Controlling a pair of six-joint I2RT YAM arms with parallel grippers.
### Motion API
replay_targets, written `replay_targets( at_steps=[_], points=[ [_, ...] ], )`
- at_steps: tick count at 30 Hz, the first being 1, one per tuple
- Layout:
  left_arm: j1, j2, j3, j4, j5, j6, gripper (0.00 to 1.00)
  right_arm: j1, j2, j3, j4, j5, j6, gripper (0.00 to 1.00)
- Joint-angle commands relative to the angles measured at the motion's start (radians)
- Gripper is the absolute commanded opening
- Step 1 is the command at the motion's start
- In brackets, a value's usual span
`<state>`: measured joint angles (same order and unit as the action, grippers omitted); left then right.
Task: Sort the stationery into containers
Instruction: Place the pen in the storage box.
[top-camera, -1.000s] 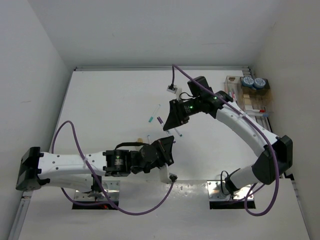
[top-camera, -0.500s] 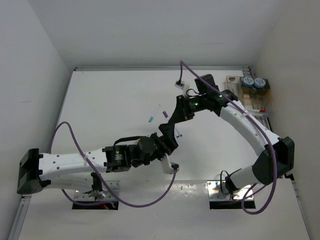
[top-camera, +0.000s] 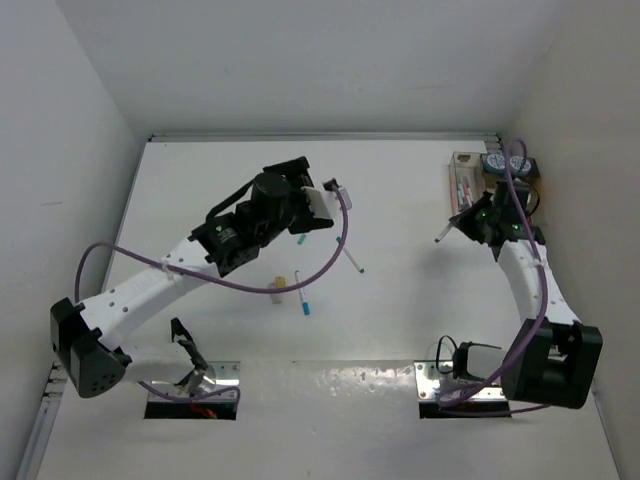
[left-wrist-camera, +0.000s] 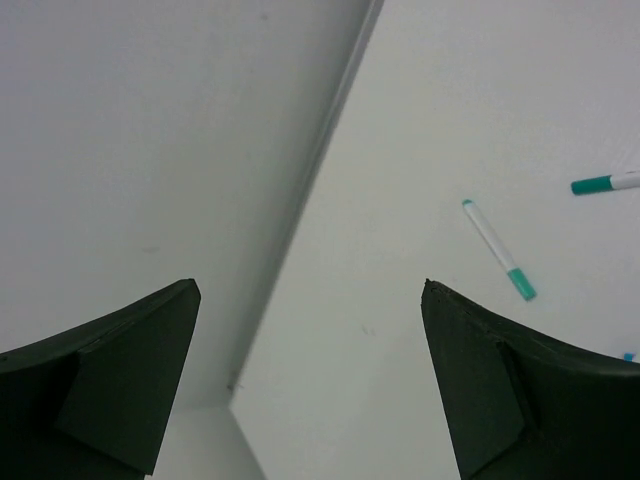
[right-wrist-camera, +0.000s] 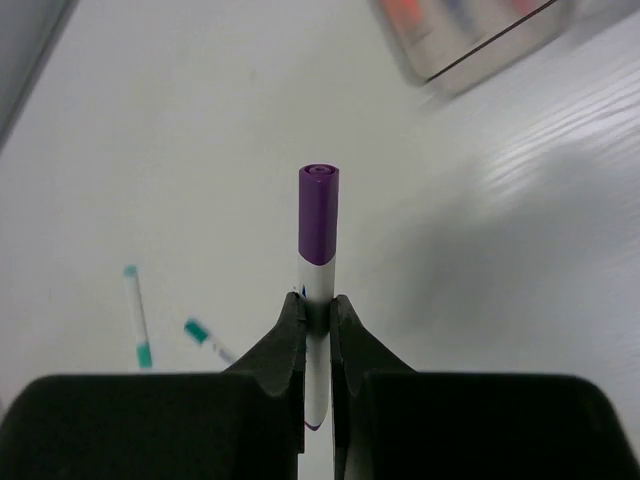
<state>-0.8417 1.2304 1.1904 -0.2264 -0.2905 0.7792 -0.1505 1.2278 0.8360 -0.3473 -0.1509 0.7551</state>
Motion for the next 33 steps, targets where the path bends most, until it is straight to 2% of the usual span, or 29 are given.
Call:
replay_targets(
  at_steps=[1, 3, 6, 12, 16, 19, 25, 33],
  points=[
    [0.079, 0.056, 0.069, -0.120, 0.117, -0.230, 1.00, -0.079, -0.016, -0.003, 0.165, 0.269, 0.116, 0.00],
    [0.119, 0.092, 0.113, -0.178, 0.139, -0.264, 1.00, -0.147, 0.008, 0.032, 0.156, 0.322, 0.142, 0.00],
    [0.182, 0.101, 0.127, -0.192, 0.215, -0.339, 0.99, -0.230, 0.065, 0.089, 0.146, 0.320, 0.199, 0.00],
    [0.295, 0.188, 0.218, -0.286, 0.387, -0.520, 0.98, -0.291, 0.180, 0.199, 0.079, 0.409, 0.297, 0.00],
    [0.375, 0.225, 0.239, -0.323, 0.603, -0.534, 1.00, -0.311, 0.245, 0.236, 0.093, 0.401, 0.340, 0.00],
    [0.417, 0.248, 0.250, -0.343, 0.694, -0.537, 1.00, -0.313, 0.294, 0.255, 0.094, 0.439, 0.378, 0.00],
    [0.489, 0.268, 0.239, -0.378, 0.826, -0.518, 1.00, -0.311, 0.372, 0.290, 0.077, 0.507, 0.467, 0.00],
    [0.527, 0.274, 0.212, -0.403, 0.886, -0.491, 1.00, -0.314, 0.430, 0.305, 0.133, 0.527, 0.503, 0.00]
  ],
)
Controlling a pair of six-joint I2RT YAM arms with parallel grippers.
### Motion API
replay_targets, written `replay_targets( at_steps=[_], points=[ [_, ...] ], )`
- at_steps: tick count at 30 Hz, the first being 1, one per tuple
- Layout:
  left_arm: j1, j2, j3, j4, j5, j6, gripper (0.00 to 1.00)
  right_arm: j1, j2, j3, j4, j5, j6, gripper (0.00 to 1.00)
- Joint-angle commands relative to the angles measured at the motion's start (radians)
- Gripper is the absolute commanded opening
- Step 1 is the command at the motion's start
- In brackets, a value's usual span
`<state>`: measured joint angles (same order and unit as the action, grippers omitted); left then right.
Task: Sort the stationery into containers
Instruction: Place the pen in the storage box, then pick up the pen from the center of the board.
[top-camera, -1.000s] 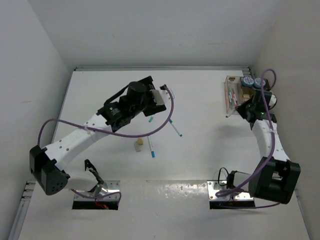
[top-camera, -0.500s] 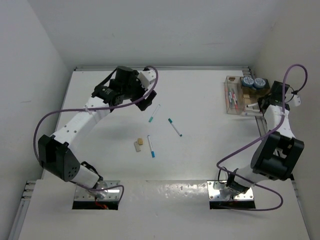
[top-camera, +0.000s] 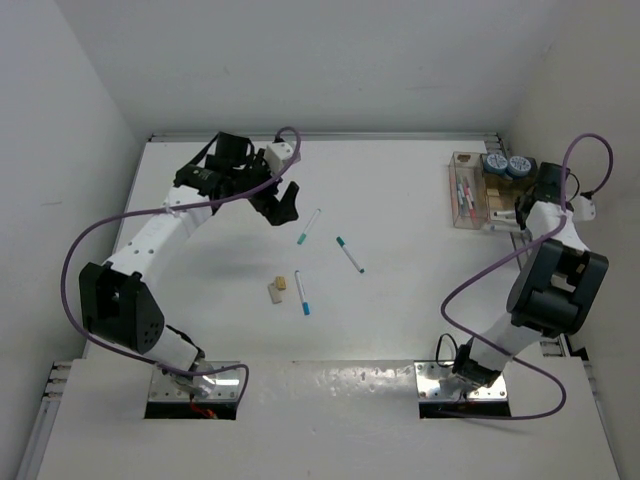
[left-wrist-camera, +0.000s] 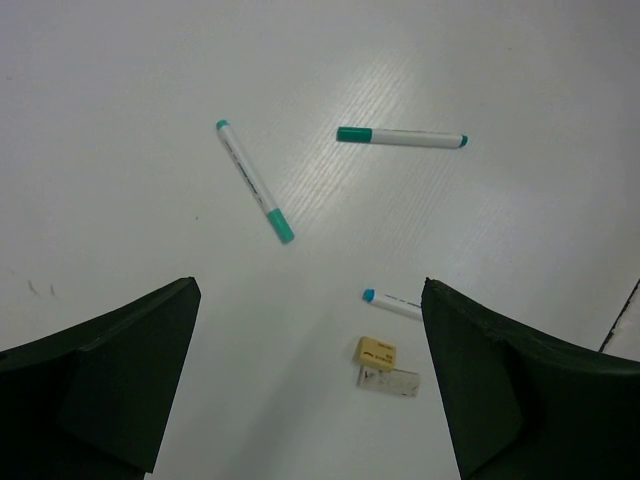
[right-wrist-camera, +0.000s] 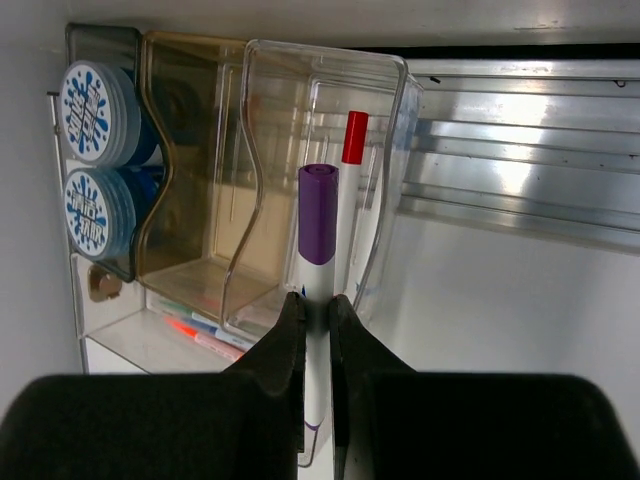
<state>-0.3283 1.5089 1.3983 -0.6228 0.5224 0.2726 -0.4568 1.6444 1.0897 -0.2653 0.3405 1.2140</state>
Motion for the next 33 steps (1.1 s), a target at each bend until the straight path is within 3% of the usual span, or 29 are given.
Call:
replay_targets(
  at_steps=[1, 6, 10, 12, 14, 18, 22, 28, 31, 33],
  points=[
    [0.017, -0.004, 0.004, -0.009, 0.074, 0.017, 1.00, -0.009, 0.031, 0.053, 0.058, 0.032, 0.048, 0.00],
    [0.040, -0.001, 0.004, -0.023, 0.083, 0.031, 1.00, -0.008, 0.063, 0.058, 0.081, 0.020, 0.059, 0.04],
    [0.060, 0.008, 0.010, -0.026, 0.091, 0.033, 1.00, -0.011, 0.081, 0.053, 0.098, 0.022, 0.039, 0.37],
    [0.069, 0.016, 0.011, -0.029, 0.097, 0.028, 1.00, -0.014, 0.086, 0.053, 0.110, 0.009, 0.022, 0.47],
    [0.078, 0.022, 0.011, -0.028, 0.103, 0.030, 1.00, -0.016, 0.084, 0.059, 0.117, -0.014, -0.008, 0.55],
    [0.095, 0.027, 0.011, -0.020, 0.097, 0.030, 1.00, 0.006, 0.052, 0.053, 0.098, -0.055, -0.066, 0.60],
    [0.091, 0.039, 0.010, -0.021, 0.047, 0.034, 1.00, 0.062, -0.063, -0.031, 0.145, -0.104, -0.246, 0.65],
    [0.000, 0.111, -0.024, 0.000, -0.131, -0.012, 0.91, 0.210, -0.331, -0.189, 0.219, -0.221, -0.672, 0.88],
    [-0.049, 0.160, -0.044, 0.037, -0.194, -0.048, 0.87, 0.263, -0.434, -0.229, 0.163, -0.287, -0.720, 0.99],
    [-0.081, 0.184, -0.047, 0.072, -0.234, -0.065, 0.86, 0.302, -0.477, -0.244, 0.131, -0.313, -0.743, 0.99]
  ],
)
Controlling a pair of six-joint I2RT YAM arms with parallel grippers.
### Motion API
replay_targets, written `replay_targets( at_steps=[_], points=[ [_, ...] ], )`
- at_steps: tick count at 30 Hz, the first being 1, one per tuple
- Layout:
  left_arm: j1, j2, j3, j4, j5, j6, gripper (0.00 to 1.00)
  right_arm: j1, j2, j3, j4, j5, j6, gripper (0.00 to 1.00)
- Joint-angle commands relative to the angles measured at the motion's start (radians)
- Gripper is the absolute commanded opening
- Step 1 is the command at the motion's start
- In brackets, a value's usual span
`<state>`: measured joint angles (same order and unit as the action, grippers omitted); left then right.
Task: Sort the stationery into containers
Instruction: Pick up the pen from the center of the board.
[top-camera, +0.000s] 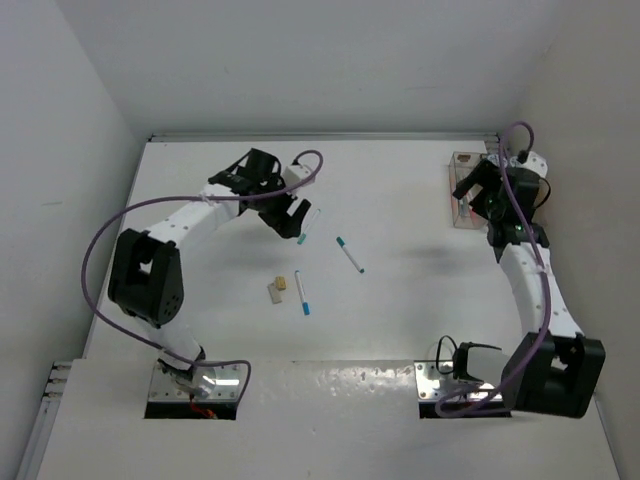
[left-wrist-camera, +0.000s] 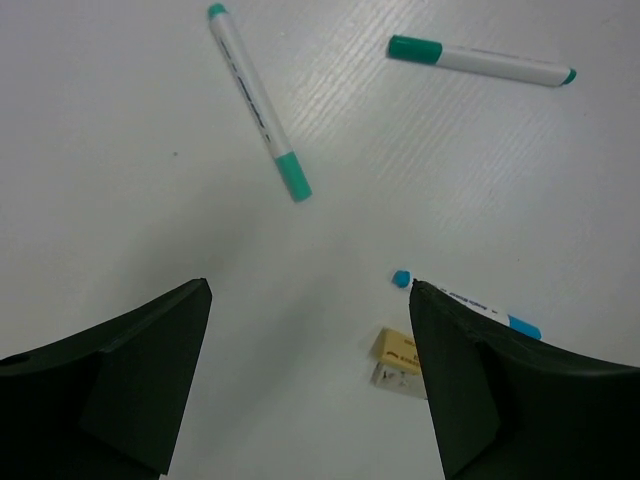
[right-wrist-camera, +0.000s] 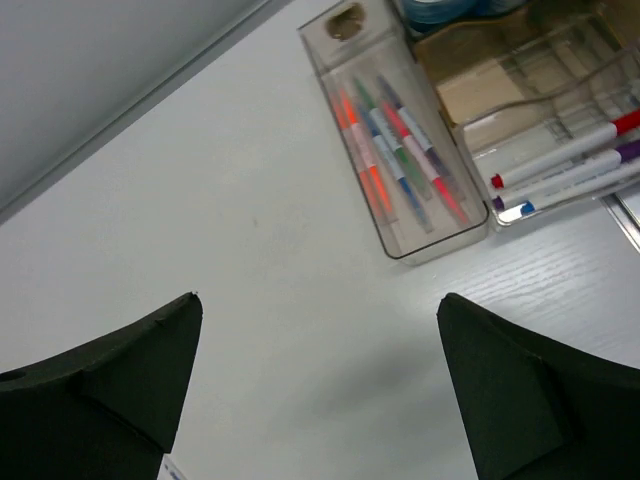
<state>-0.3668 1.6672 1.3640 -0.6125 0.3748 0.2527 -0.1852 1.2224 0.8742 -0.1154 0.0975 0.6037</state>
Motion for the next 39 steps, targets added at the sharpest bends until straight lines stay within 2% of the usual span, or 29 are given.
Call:
replay_targets(
  at_steps=[1, 4, 6, 7, 9, 13, 20, 28, 30, 35, 37, 39],
  points=[
    [-0.052, 0.057, -0.009, 0.068, -0.105, -0.062, 0.85, 0.041, -0.095, -0.052, -0.023, -0.088, -0.136, 0.96],
    [-0.081, 0.130, 0.035, 0.097, -0.149, -0.105, 0.84, 0.070, -0.144, -0.093, -0.033, -0.093, -0.127, 0.77],
    [-0.092, 0.199, 0.097, 0.086, -0.180, -0.125, 0.81, 0.088, -0.149, -0.098, -0.064, -0.093, -0.108, 0.70],
    [-0.093, 0.222, 0.115, 0.083, -0.189, -0.135, 0.80, 0.093, -0.146, -0.095, -0.079, -0.093, -0.104, 0.62],
    [-0.095, 0.271, 0.136, 0.095, -0.208, -0.151, 0.78, 0.104, -0.143, -0.087, -0.125, -0.091, -0.097, 0.58],
    [-0.106, 0.342, 0.188, 0.128, -0.240, -0.187, 0.69, 0.118, -0.159, -0.106, -0.153, -0.124, -0.073, 0.67],
    [-0.115, 0.488, 0.362, 0.102, -0.243, -0.211, 0.63, 0.176, -0.198, -0.126, -0.144, -0.108, -0.081, 0.69],
    [-0.136, 0.562, 0.405, 0.106, -0.274, -0.221, 0.50, 0.176, -0.198, -0.116, -0.141, -0.110, -0.096, 0.69],
    [-0.138, 0.574, 0.411, 0.100, -0.281, -0.222, 0.45, 0.208, -0.202, -0.118, -0.136, -0.110, -0.114, 0.69],
    [-0.144, 0.591, 0.406, 0.092, -0.290, -0.230, 0.38, 0.231, -0.210, -0.115, -0.116, -0.101, -0.150, 0.69],
    [-0.146, 0.594, 0.402, 0.091, -0.289, -0.242, 0.30, 0.239, -0.212, -0.113, -0.110, -0.101, -0.162, 0.69],
    [-0.144, 0.598, 0.400, 0.083, -0.260, -0.240, 0.17, 0.251, -0.213, -0.113, -0.104, -0.078, -0.166, 0.69]
  ],
)
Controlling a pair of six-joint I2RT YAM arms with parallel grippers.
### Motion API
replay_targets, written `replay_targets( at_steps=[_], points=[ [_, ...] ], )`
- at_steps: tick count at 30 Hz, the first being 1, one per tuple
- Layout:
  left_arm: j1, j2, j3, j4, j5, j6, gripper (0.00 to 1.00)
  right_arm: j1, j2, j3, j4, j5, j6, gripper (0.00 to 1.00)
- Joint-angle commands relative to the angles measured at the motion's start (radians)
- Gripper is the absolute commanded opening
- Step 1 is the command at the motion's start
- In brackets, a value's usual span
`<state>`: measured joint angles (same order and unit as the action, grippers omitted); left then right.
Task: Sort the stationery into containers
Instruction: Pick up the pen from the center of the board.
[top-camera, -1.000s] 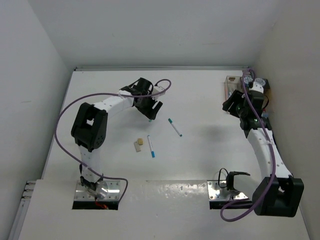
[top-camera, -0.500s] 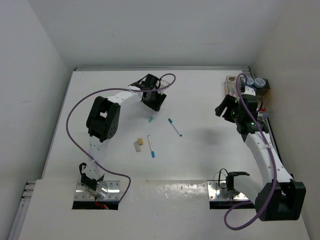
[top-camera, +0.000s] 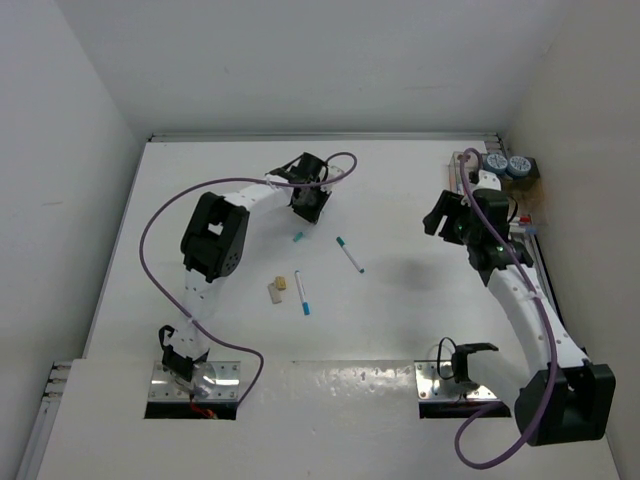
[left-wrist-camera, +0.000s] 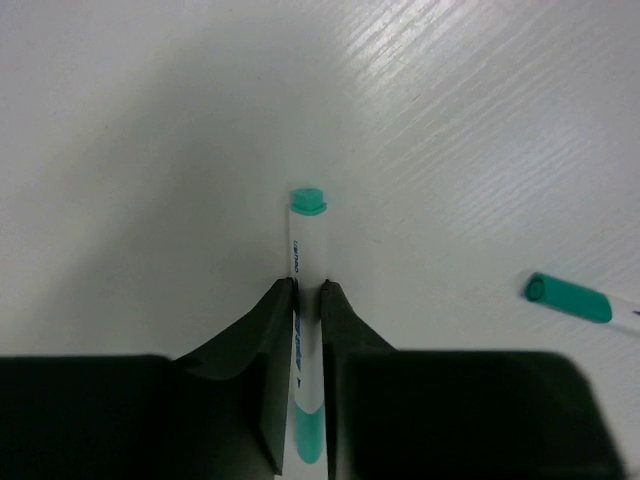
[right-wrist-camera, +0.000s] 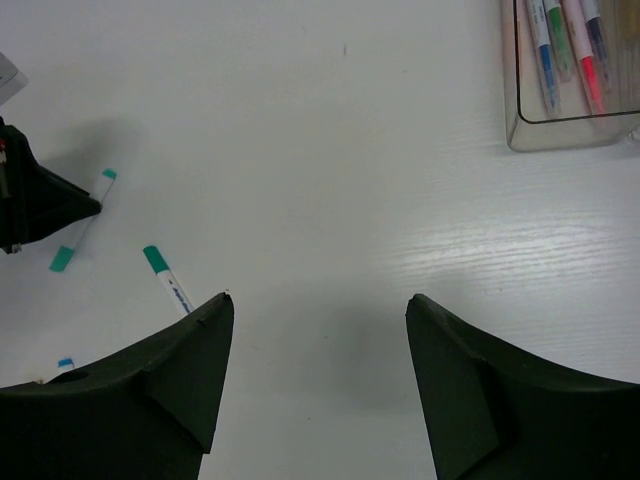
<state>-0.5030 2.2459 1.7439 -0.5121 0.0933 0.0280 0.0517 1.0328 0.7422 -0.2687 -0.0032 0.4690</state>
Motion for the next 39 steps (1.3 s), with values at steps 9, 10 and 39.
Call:
replay_targets(
  at_steps=[9, 10, 39],
  points=[
    [0.130, -0.224, -0.173, 0.283, 0.513, -0.213, 0.00, 0.045, -0.017, 0.046, 0.077, 0.008, -0.044, 0.69],
    [0.135, -0.291, -0.197, 0.323, 0.552, -0.226, 0.00, 0.045, -0.013, 0.063, 0.074, 0.008, -0.043, 0.69],
    [-0.287, -1.460, -1.141, 0.320, 0.525, 2.136, 0.00, 0.267, 0.154, 0.353, -0.417, -0.773, -0.172, 0.52]
  ],
)
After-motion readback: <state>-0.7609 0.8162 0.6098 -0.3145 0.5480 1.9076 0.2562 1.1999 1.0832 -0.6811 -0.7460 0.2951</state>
